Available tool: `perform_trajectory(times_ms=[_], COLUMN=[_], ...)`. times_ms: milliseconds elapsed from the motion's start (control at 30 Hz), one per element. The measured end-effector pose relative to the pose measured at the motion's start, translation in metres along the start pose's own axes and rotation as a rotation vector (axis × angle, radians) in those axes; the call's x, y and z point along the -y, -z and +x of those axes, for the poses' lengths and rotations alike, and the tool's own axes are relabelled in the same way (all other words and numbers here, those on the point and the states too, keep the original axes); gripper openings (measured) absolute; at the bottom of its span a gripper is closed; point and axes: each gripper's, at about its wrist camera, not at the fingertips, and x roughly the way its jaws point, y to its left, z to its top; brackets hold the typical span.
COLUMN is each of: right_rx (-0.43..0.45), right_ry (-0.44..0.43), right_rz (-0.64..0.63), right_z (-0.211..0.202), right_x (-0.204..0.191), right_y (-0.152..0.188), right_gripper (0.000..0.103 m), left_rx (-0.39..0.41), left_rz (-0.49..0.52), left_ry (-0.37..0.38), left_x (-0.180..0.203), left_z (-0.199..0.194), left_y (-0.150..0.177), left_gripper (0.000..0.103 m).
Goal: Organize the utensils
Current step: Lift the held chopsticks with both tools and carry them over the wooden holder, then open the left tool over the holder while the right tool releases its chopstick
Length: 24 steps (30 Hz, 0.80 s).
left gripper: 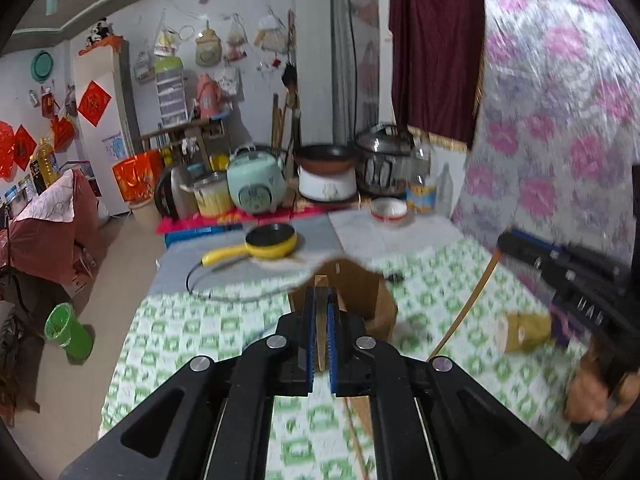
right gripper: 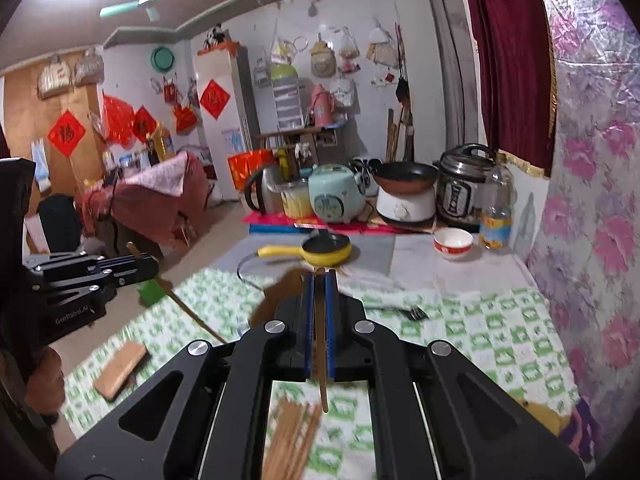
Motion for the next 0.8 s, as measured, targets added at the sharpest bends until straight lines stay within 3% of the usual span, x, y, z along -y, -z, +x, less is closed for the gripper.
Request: perform_trajectory(times_ms=[167,300,433,533,600,633,667,800], right_rx=[0.071,0.105,0.082,0.016,-0.034,-0.043,-0.042,0.005], right_ry=[0.0,0.013,0.01,-0.004,0.001,0.002,0.001,0.015], right_rz=[0.021,0.031,0.04,0.031,0.034,0.034,0.03,0.012], right_z=[0.018,0.04,0.074,0.105,0.117,0.118,0.118,0.093], right_x=[-0.006,-0.008,-0.005,-0.004,-0.001,-0.003,-0.001,-0.006], right_y=[-0.04,-0.06,-0.058,-0.034,-0.022,-0.018,-0.014,-0.017], right_gripper=[0.006,0.006,0.006,0.011,0.017,0.017,0.018,0.024], left_rx=[0.07,0.033,-0.018,-0.053,-0.073,-0.073,-0.058,-0.014], left_rz=[-0.054,-0.095,-0.113,-0.12,-0.131,-0.136,-0.144,-0.142], left_ry=[-0.014,0.003,0.015,0.031,0.011,0.003,-0.012,-0.027], left_x=[-0.011,-0.02,-0.029,-0.036,-0.041,-0.043,-0.046,-0.051], left_z=[0.019,0.055,0.092,0.114,0.123,0.123,0.12,0.097], left_y=[-0.035,-0.035,-0.021,-0.008,0.0,0.001,0.002,0.0], left_gripper=[0.006,0.006,0.006,0.007,0.031,0.053,0.058,0.06])
